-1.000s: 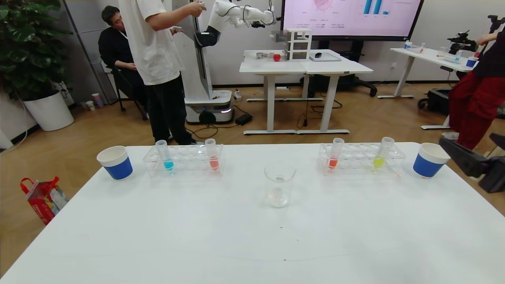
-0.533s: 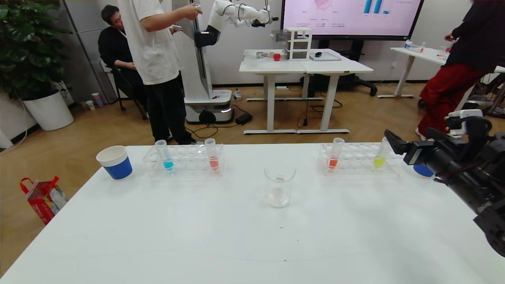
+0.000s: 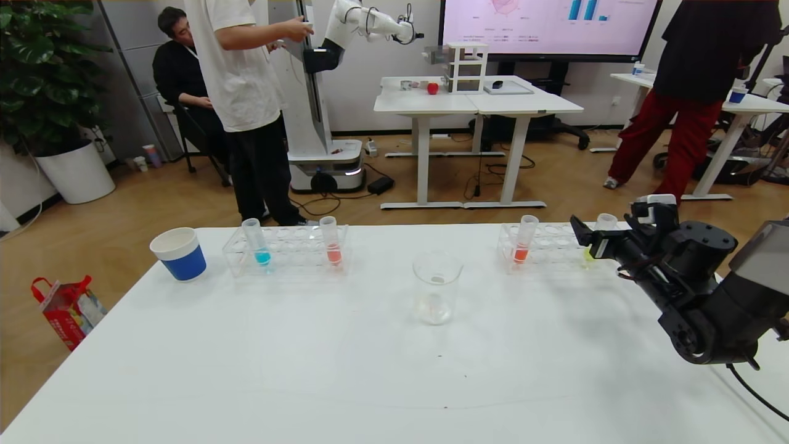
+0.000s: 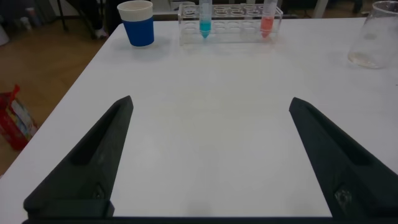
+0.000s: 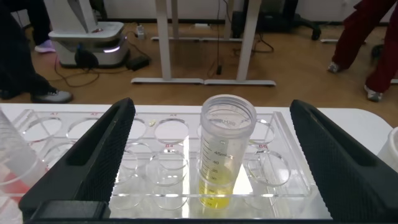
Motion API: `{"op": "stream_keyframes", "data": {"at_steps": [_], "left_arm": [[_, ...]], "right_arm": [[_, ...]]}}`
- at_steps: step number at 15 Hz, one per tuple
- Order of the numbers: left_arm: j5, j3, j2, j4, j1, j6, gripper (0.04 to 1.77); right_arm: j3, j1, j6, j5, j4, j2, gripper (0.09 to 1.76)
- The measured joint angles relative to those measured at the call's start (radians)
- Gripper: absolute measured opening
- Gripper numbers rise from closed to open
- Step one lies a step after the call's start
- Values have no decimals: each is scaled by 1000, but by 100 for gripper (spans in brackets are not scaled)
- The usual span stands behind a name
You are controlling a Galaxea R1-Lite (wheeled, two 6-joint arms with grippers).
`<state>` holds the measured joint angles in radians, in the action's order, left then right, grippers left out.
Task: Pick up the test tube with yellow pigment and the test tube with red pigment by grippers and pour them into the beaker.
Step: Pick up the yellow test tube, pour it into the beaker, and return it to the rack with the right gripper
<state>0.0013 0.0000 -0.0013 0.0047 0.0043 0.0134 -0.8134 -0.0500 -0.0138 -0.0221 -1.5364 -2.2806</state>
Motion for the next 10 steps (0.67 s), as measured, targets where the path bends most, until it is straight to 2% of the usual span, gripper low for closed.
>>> {"op": "stream_keyframes", "data": {"at_steps": [5,6,7,9,10], "left_arm": [[0,0,0,0,0,0,175],[0,0,0,0,0,0,175],[0,0,0,0,0,0,175],[0,0,0,0,0,0,175],[0,0,0,0,0,0,175]], "right_arm": [[-73,-31,-1,-8,2,-80,174],[-78,-33,-1,-10,1,-86,166],[-82,-31,-1,-13,1,-91,144],[-88,-28,-1,-15,-4,-94,60],[-89,-24,-1,-14,-6,-95,39]]}}
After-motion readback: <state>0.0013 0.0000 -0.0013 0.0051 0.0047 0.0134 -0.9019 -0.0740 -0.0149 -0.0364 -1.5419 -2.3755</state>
